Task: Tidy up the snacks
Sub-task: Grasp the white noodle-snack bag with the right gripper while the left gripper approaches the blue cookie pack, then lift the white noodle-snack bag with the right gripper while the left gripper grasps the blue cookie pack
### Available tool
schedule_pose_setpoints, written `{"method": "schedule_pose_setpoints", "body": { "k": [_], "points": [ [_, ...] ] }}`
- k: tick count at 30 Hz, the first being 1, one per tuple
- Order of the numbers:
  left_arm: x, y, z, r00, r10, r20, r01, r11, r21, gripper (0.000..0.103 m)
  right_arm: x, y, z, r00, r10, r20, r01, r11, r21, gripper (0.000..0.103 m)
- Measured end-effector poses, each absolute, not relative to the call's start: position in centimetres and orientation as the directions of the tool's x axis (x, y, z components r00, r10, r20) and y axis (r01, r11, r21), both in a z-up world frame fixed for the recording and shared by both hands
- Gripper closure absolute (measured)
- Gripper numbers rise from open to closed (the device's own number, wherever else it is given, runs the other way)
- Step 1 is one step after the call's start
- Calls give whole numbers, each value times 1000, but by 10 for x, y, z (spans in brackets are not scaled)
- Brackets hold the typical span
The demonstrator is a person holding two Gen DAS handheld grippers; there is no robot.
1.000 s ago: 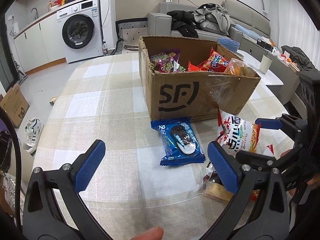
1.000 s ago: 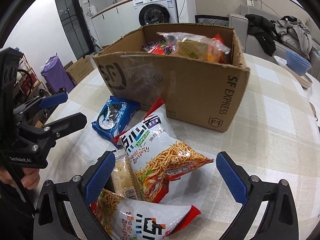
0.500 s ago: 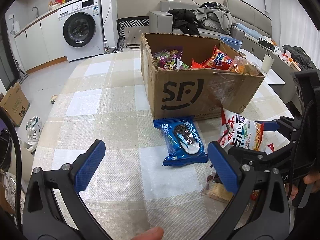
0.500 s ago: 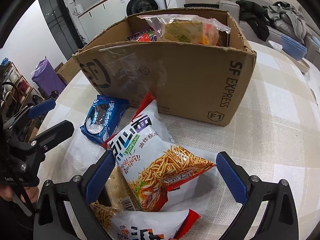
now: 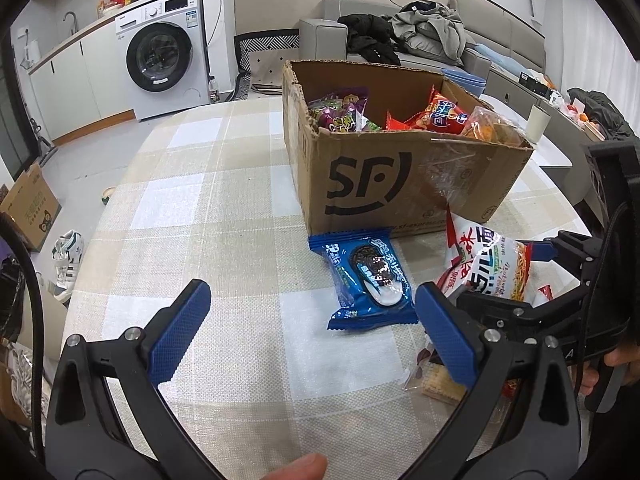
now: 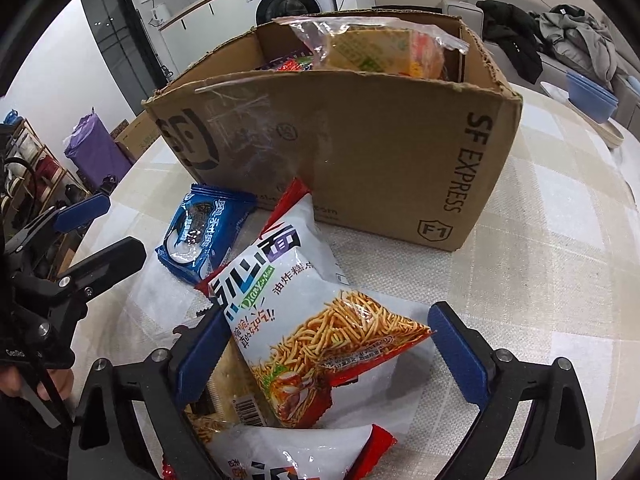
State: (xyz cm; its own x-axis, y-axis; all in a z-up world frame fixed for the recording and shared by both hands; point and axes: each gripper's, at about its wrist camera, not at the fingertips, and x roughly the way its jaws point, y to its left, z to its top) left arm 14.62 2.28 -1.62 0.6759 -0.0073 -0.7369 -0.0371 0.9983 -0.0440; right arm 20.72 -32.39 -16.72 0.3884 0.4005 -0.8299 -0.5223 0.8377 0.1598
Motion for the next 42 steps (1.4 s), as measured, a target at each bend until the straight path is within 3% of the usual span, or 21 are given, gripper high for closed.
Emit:
{"method": "schedule_pose_setpoints", "body": {
  "k": [17, 42],
  "points": [
    [148, 24, -18, 671, -8, -741, -35, 999, -42, 1, 193, -336, -159, 370, 474, -799, -560, 800, 215, 40],
    [174, 19, -44, 622, -74, -780, -16, 994, -108, 1, 175, -376, -113, 458, 580, -674, -617, 753, 228, 48]
  ]
}}
